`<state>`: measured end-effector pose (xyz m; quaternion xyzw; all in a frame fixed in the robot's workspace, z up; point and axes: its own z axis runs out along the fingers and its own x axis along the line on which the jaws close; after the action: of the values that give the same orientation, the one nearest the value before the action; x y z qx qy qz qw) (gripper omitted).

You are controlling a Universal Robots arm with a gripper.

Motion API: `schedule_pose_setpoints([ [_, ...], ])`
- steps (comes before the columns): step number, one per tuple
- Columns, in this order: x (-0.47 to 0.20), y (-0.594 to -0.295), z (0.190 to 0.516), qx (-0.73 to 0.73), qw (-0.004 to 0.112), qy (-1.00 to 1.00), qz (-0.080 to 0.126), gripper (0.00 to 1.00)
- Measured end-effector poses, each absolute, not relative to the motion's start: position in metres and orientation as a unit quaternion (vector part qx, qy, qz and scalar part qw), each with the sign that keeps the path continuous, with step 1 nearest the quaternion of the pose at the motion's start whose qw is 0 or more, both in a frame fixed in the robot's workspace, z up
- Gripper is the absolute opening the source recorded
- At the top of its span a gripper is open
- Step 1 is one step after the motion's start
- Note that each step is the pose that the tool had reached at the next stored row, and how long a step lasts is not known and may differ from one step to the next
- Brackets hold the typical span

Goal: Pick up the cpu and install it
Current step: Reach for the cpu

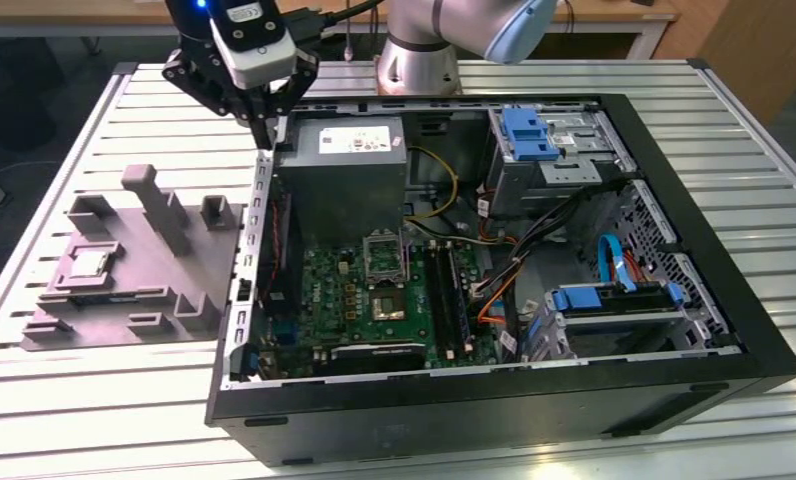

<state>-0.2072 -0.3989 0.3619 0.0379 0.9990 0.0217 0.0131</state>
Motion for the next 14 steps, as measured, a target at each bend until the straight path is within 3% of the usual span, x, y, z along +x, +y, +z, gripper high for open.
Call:
schedule_pose_setpoints([
  [14, -0.2098, -0.3989, 0.3616, 0.038, 0.013, 0.999, 0.022, 0.11],
])
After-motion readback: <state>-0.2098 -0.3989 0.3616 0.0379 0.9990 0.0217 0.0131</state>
